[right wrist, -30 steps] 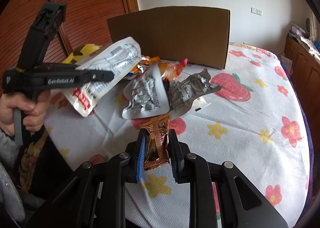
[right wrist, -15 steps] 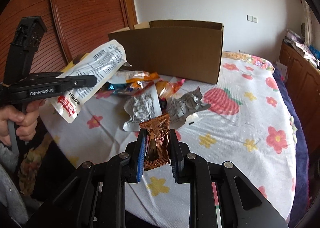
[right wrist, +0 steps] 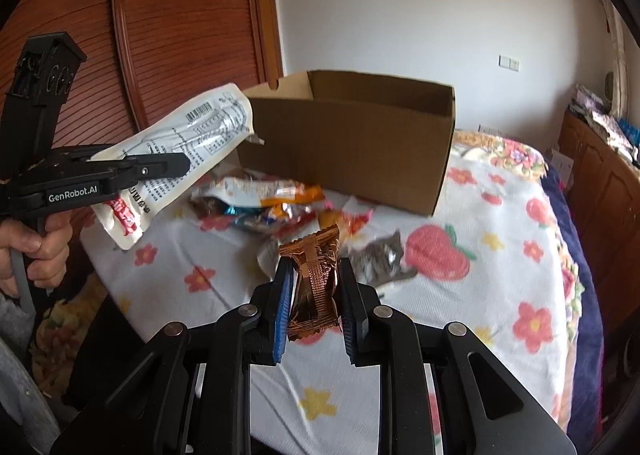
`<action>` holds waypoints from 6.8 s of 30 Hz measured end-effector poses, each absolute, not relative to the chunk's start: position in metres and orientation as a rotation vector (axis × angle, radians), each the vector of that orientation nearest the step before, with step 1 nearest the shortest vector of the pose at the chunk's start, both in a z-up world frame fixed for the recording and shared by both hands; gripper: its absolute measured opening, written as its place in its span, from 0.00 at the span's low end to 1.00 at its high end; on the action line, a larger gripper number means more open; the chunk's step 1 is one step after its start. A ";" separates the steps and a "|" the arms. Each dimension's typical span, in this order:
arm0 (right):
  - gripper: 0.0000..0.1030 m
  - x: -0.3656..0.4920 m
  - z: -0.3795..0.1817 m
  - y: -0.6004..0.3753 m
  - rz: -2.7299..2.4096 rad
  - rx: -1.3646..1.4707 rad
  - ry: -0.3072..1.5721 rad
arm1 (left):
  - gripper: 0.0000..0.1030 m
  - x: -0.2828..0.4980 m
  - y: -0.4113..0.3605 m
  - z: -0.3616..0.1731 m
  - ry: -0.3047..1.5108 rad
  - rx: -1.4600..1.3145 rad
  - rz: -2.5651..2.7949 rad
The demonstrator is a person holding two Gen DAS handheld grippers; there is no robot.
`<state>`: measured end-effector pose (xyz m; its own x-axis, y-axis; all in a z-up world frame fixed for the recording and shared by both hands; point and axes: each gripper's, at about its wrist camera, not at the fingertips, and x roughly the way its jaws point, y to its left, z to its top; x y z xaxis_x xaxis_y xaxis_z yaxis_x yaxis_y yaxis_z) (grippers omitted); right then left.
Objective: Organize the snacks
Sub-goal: 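Carry both packets over the cardboard box and open both grippers to drop them, then move both grippers back to the snack pile on the table, then grasp the orange-and-white packet with the left gripper while the right gripper grasps a silver pouch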
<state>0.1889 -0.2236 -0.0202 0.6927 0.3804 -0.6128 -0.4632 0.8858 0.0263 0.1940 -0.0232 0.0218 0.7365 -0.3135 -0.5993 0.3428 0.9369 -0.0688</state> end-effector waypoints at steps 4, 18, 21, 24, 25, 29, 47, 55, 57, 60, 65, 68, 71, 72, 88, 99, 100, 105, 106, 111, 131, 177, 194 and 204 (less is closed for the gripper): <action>0.19 0.198 -0.008 -0.221 0.474 -0.148 0.627 | 0.19 0.198 -0.022 0.030 0.630 0.059 -0.358; 0.19 0.250 0.025 -0.216 0.489 -0.151 0.561 | 0.18 0.230 -0.023 0.065 0.558 0.085 -0.375; 0.19 0.266 0.033 -0.215 0.486 -0.158 0.534 | 0.18 0.243 -0.022 0.073 0.538 0.099 -0.366; 0.19 0.286 0.040 -0.215 0.484 -0.148 0.518 | 0.18 0.260 -0.022 0.078 0.530 0.109 -0.361; 0.19 0.291 0.042 -0.215 0.483 -0.148 0.515 | 0.18 0.265 -0.023 0.079 0.527 0.113 -0.358; 0.19 0.316 0.044 -0.213 0.477 -0.154 0.508 | 0.18 0.289 -0.023 0.081 0.517 0.118 -0.353; 0.19 0.400 0.016 -0.193 0.483 -0.160 0.567 | 0.18 0.379 -0.038 0.042 0.575 0.101 -0.340; 0.21 0.410 0.005 -0.186 0.485 -0.174 0.593 | 0.20 0.391 -0.037 0.024 0.610 0.093 -0.335; 0.22 0.411 0.002 -0.185 0.483 -0.177 0.600 | 0.20 0.391 -0.039 0.022 0.617 0.099 -0.328; 0.24 0.410 0.000 -0.184 0.490 -0.171 0.611 | 0.24 0.392 -0.041 0.022 0.626 0.101 -0.312; 0.31 0.409 0.000 -0.187 0.481 -0.160 0.615 | 0.35 0.386 -0.036 0.034 0.585 0.081 -0.299; 0.32 0.407 0.000 -0.187 0.475 -0.159 0.615 | 0.36 0.382 -0.033 0.040 0.568 0.088 -0.298; 0.33 0.401 0.003 -0.186 0.472 -0.155 0.611 | 0.37 0.375 -0.030 0.044 0.556 0.100 -0.288; 0.33 0.400 0.004 -0.186 0.472 -0.156 0.610 | 0.37 0.374 -0.029 0.045 0.555 0.100 -0.285; 0.39 0.330 0.023 -0.197 0.457 -0.139 0.619 | 0.44 0.314 0.014 0.044 0.550 0.069 -0.246; 0.41 0.283 -0.002 -0.193 0.469 -0.131 0.692 | 0.45 0.275 0.020 0.009 0.607 0.074 -0.259; 0.42 0.279 -0.006 -0.192 0.469 -0.131 0.701 | 0.45 0.272 0.019 0.005 0.616 0.072 -0.261; 0.44 0.265 -0.028 -0.192 0.475 -0.102 0.743 | 0.45 0.260 0.015 -0.016 0.657 0.058 -0.282; 0.45 0.263 -0.031 -0.191 0.476 -0.100 0.747 | 0.45 0.258 0.014 -0.020 0.666 0.058 -0.285; 0.47 0.256 -0.046 -0.184 0.488 -0.100 0.772 | 0.45 0.250 0.012 -0.029 0.682 0.066 -0.281; 0.64 0.245 -0.085 -0.158 0.497 -0.209 0.830 | 0.46 0.237 0.019 -0.041 0.710 0.054 -0.279; 0.59 0.245 -0.093 -0.165 0.541 -0.217 0.841 | 0.66 0.303 -0.052 -0.056 0.943 0.426 -0.512; 0.59 0.249 -0.089 -0.170 0.552 -0.212 0.846 | 0.50 0.290 -0.032 -0.059 0.955 0.378 -0.572; 0.59 0.247 -0.091 -0.164 0.548 -0.221 0.845 | 0.38 0.261 -0.030 -0.049 0.890 0.386 -0.532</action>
<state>0.2467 -0.1639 -0.0908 0.5362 0.3705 -0.7584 -0.5415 0.8403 0.0277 0.2611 -0.0295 -0.0488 0.5151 -0.2747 -0.8120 0.5848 0.8052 0.0986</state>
